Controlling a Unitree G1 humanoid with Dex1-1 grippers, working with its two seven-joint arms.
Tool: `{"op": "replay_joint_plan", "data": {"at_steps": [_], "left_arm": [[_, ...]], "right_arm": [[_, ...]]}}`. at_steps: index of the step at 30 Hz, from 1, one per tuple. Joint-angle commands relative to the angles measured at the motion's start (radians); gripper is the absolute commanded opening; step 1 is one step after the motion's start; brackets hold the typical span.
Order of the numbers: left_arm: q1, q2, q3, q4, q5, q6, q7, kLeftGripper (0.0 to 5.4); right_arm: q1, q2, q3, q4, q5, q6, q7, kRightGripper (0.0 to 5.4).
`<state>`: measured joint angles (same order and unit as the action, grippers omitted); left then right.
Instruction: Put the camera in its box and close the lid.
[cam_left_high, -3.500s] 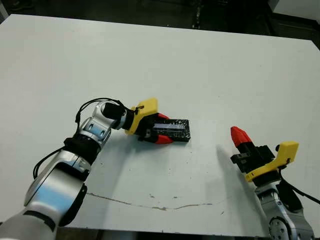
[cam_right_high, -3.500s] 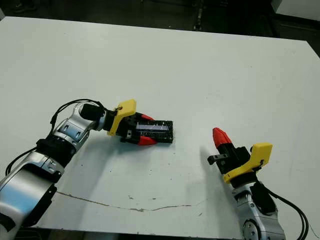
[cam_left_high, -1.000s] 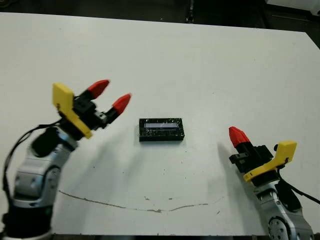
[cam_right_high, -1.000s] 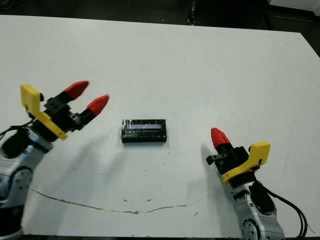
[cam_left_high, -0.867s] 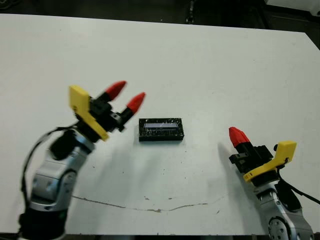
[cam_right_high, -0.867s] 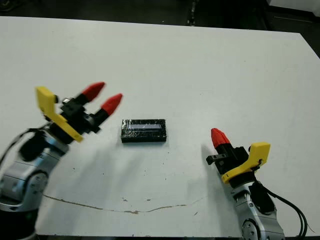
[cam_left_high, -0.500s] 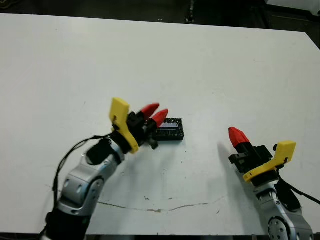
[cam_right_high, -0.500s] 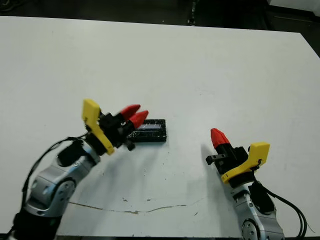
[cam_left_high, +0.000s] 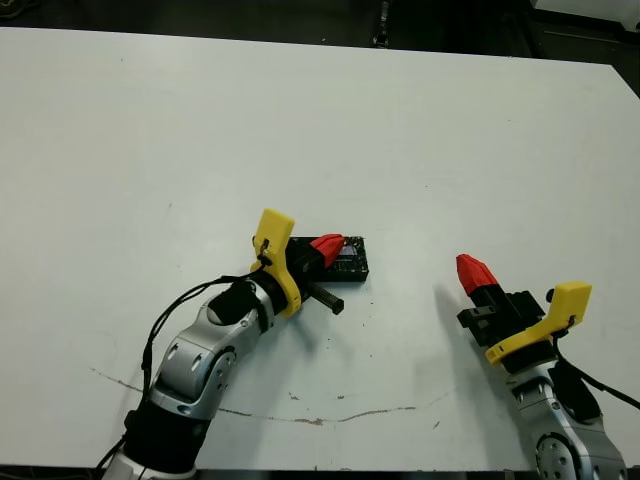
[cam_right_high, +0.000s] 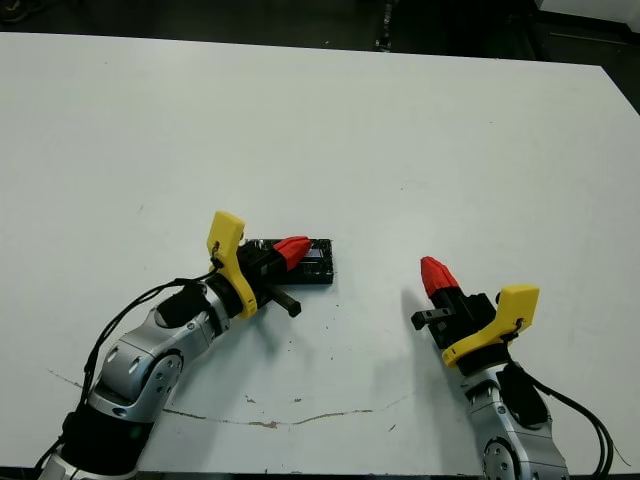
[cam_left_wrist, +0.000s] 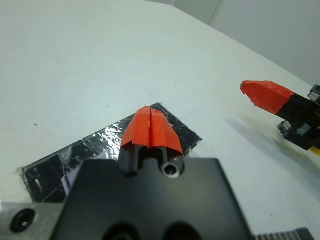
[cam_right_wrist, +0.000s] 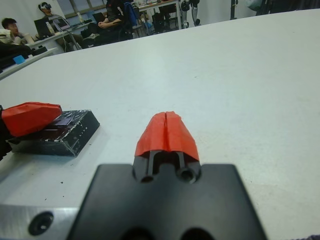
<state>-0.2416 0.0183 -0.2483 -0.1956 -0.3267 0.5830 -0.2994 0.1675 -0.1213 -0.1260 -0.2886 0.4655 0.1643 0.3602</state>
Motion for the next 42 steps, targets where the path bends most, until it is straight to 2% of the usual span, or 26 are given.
{"op": "replay_joint_plan", "data": {"at_steps": [1,7,14,18,21,25,29,35,42], "left_arm": [[0.014,0.004,-0.018,-0.002,0.014,0.068,0.017,0.02],[0.016,0.001,-0.012,-0.027,-0.003,0.139,0.03,0.02],[0.029,0.016,0.008,-0.091,-0.031,0.169,0.019,0.02],[0.048,0.031,0.03,-0.146,-0.053,0.154,0.005,0.02],[0.083,0.045,0.057,-0.208,-0.054,0.094,-0.001,0.02],[0.139,0.067,0.099,-0.282,-0.049,-0.044,-0.026,0.02],[0.191,0.053,0.162,-0.308,-0.053,-0.229,-0.034,0.02],[0.216,0.03,0.253,-0.204,0.058,-0.557,0.027,0.02],[0.218,0.022,0.329,-0.021,0.244,-0.842,0.168,0.02]], "right_arm": [[0.011,-0.004,-0.003,-0.002,-0.009,-0.001,-0.009,0.0],[0.009,-0.002,-0.006,0.0,0.002,0.003,-0.003,0.0],[0.009,-0.003,-0.005,-0.003,-0.004,0.003,-0.009,0.0],[0.009,-0.002,-0.004,-0.004,-0.006,0.0,-0.01,0.0],[0.006,-0.003,-0.004,-0.003,-0.009,-0.007,-0.005,0.0],[-0.005,-0.007,-0.009,-0.008,-0.016,-0.014,-0.008,0.0],[-0.032,-0.006,-0.027,-0.018,-0.013,-0.031,-0.015,0.0],[-0.07,-0.01,-0.05,-0.039,-0.017,-0.044,-0.04,0.0],[-0.11,-0.001,-0.073,-0.05,-0.015,-0.051,-0.075,0.0]]}}
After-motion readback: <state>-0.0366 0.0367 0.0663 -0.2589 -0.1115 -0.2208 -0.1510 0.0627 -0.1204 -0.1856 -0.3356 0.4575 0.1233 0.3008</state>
